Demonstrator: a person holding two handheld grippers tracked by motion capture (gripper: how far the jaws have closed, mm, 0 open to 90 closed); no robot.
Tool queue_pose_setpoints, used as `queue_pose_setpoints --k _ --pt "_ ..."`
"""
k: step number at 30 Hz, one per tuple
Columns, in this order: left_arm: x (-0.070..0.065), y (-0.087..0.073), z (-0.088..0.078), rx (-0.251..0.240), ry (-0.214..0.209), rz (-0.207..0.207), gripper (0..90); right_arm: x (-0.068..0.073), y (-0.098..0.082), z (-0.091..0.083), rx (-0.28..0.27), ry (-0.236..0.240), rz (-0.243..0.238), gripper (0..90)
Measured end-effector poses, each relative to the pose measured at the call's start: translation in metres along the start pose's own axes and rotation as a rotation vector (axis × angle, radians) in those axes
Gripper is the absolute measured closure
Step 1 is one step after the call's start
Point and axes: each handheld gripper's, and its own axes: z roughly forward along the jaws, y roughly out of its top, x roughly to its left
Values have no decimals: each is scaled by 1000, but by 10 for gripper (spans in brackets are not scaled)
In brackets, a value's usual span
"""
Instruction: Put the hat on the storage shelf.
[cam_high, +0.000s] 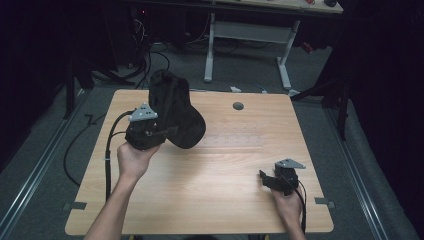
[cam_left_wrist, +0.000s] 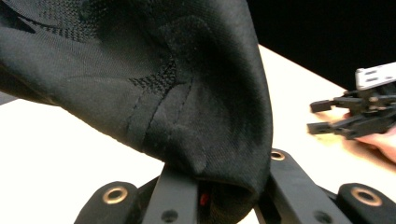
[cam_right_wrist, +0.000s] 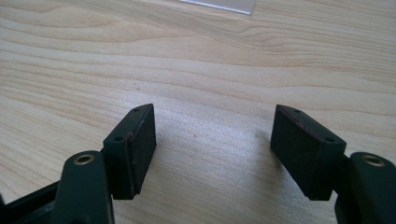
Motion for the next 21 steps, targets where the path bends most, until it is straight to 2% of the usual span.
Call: queue_pose_setpoints --k 3,5,12,21 --pt "0 2 5 0 25 5 827 0 0 0 0 0 -1 315" --pt "0 3 9 4 54 26 827 0 0 0 1 0 2 315" --pt "-1 2 23 26 121 55 827 0 0 0 0 0 0 315" --pt "4 -4 37 55 179 69 827 0 0 0 0 0 -2 316"
